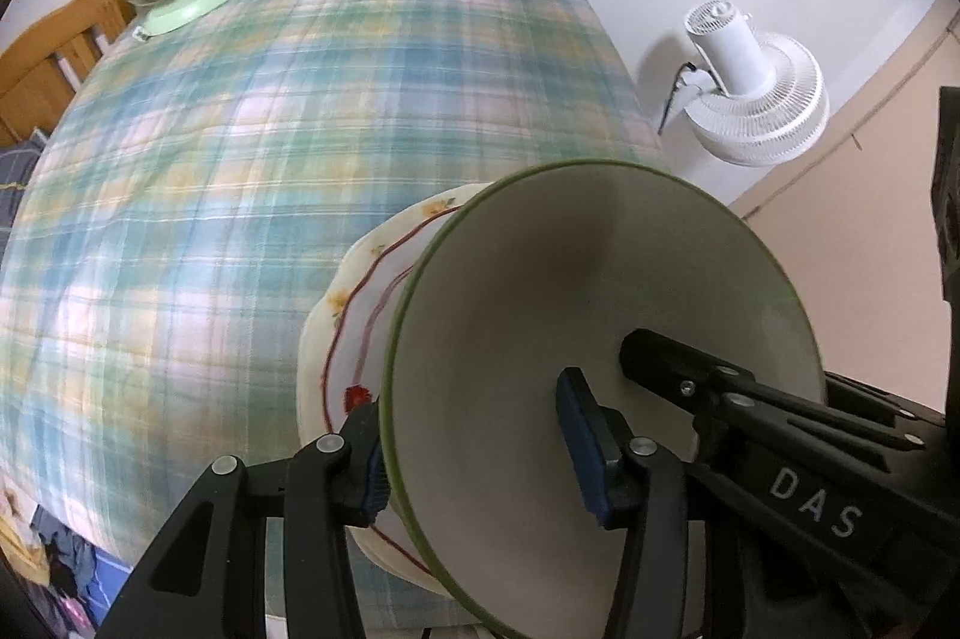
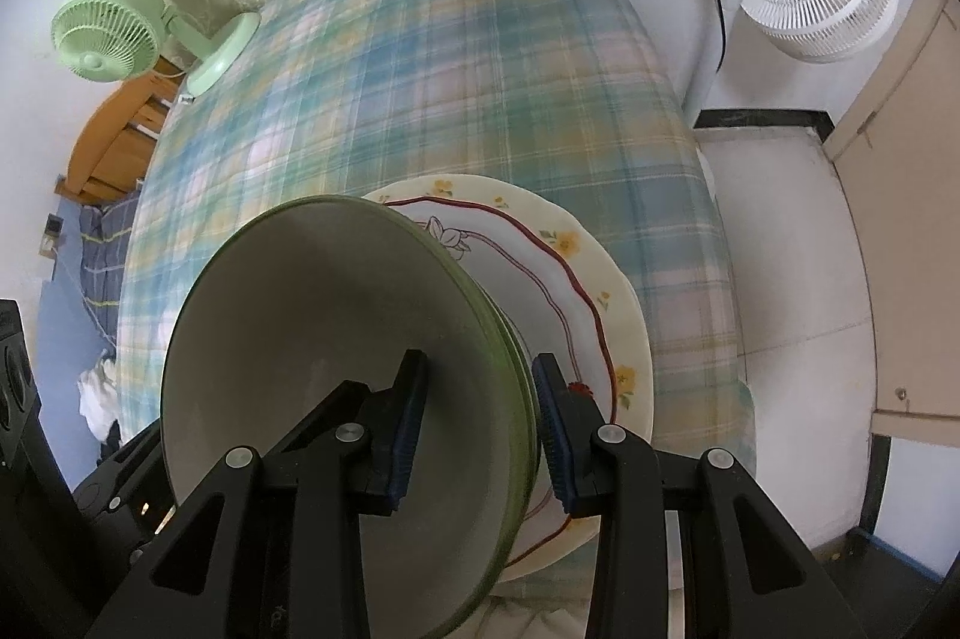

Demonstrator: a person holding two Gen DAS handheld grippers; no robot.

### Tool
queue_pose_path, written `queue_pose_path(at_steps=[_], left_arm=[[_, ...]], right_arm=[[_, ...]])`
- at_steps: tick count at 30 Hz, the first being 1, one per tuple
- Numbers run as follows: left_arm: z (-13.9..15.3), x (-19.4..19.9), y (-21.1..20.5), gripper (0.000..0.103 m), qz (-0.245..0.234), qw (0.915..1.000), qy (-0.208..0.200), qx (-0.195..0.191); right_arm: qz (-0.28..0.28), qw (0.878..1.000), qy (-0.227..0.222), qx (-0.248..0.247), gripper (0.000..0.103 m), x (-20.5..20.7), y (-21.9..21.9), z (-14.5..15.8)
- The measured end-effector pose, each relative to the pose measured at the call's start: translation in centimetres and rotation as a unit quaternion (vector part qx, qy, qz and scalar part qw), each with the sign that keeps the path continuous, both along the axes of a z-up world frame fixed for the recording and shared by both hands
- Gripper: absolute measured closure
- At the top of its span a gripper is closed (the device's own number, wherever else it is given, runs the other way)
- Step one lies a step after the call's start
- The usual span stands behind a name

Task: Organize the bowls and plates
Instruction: 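Lower the nested bowls onto the floral-trimmed plates with both grippers, then open both grippers and pull them back from the bowls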

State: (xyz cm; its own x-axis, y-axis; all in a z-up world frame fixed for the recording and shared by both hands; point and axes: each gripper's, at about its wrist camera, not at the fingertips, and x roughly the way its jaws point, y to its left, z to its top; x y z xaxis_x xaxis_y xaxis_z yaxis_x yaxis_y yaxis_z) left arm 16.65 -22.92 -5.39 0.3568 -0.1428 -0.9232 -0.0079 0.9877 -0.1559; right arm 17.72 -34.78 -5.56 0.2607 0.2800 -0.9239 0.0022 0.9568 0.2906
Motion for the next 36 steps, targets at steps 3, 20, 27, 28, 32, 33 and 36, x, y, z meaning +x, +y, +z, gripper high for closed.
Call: queue_pose_path(at_steps=[3,20,27,28,32,33,36], left_arm=[[0.1,-0.4,-0.2,0.044,0.011,0.9998,-0.007,0.018],[4.9,-3.2,1.8,0.015,-0.009,0.9961,-0.085,0.022],[7.4,-5.1,6.5,0.015,-0.026,0.9906,-0.131,0.027],[7.6,-5.4,7.5,0.015,-0.029,0.9893,-0.14,0.029],[8.1,-6.6,11.5,0.014,-0.042,0.9804,-0.188,0.043],[8.1,-6.7,12.5,0.014,-0.041,0.98,-0.189,0.046],[8.2,-7.3,15.7,0.013,-0.036,0.9793,-0.194,0.043]], right_arm=[[0.013,1.0,-0.008,-0.006,0.063,-0.2,0.0,0.1],[-0.024,0.992,-0.096,-0.082,0.034,-3.8,-0.1,5.7],[-0.045,0.982,-0.147,-0.111,0.033,-6.3,4.1,8.6],[-0.05,0.981,-0.155,-0.11,0.033,-6.7,5.0,8.8],[-0.076,0.976,-0.173,-0.11,0.032,-7.8,7.9,9.2],[-0.081,0.975,-0.176,-0.112,0.032,-8.1,8.7,9.2],[-0.096,0.97,-0.185,-0.123,0.03,-8.9,10.9,9.1]])
